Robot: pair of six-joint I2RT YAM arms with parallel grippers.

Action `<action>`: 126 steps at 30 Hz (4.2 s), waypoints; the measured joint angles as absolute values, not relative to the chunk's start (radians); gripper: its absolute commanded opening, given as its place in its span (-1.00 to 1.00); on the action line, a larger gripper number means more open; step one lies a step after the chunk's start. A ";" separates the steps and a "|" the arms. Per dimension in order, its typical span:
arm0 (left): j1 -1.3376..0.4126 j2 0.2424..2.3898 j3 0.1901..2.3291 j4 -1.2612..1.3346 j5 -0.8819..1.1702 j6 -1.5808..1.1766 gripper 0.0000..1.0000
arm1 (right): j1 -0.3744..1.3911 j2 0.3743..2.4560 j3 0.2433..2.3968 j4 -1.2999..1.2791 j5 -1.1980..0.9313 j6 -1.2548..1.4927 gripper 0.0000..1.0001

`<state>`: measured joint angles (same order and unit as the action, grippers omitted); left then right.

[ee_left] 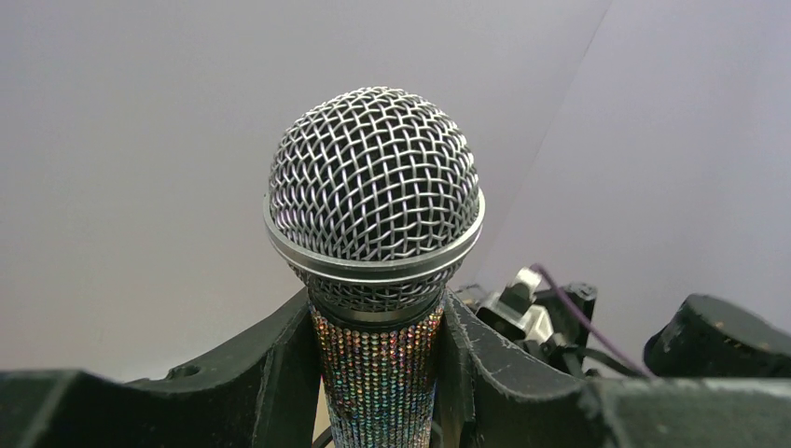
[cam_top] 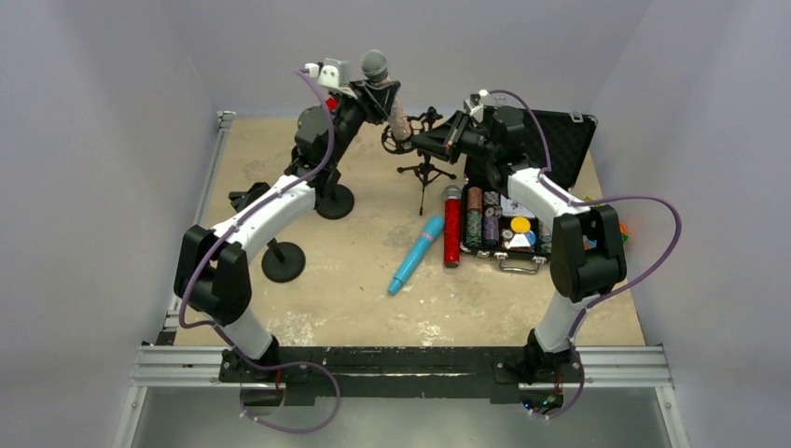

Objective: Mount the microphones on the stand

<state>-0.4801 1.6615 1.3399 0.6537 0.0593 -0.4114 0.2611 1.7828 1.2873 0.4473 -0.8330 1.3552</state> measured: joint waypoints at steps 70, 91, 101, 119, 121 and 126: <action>-0.535 1.702 1.344 0.581 0.015 -0.376 -1.00 | 0.234 1.783 1.222 0.577 -0.888 1.388 -1.00; -0.417 1.694 1.226 0.752 0.203 -0.623 -1.00 | 0.229 1.783 1.210 0.593 -0.896 1.366 -1.00; -0.476 1.589 1.199 0.637 0.152 -0.412 -0.99 | 0.223 1.783 1.207 0.593 -0.901 1.338 -0.97; -0.490 1.647 1.144 0.492 0.278 -0.443 0.34 | 0.215 1.780 1.200 0.597 -0.905 1.311 -0.91; -0.485 1.632 1.150 0.500 0.290 -0.457 0.35 | 0.214 1.779 1.200 0.600 -0.906 1.313 -0.91; -0.478 1.619 1.143 0.493 0.312 -0.480 0.38 | 0.212 1.777 1.198 0.601 -0.909 1.319 -0.90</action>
